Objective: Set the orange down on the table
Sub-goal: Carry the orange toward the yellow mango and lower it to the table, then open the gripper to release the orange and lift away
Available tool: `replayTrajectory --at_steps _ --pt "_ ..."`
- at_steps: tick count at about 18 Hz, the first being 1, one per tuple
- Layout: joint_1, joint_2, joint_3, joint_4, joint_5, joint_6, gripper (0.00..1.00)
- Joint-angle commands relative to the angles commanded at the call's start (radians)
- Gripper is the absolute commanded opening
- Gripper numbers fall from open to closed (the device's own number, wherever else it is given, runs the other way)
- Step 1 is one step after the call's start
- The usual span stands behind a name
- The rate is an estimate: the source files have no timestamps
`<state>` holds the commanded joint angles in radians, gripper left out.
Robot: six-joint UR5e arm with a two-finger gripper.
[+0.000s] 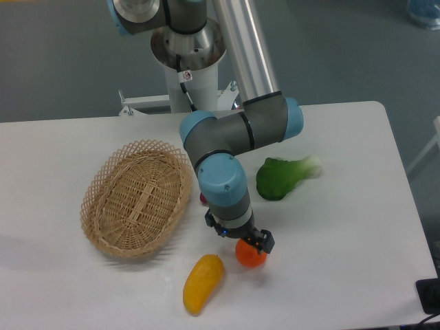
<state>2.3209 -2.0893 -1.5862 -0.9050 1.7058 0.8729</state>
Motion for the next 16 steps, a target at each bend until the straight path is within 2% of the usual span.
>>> replayTrajectory --at_steps 4,13,16 --pt "0.018 0.011 0.009 0.017 -0.003 -0.015 1.0" --pt "0.092 0.048 0.017 0.014 -0.032 -0.005 1.0" --pt "0.153 0.067 0.026 0.008 -0.089 0.008 1.0"
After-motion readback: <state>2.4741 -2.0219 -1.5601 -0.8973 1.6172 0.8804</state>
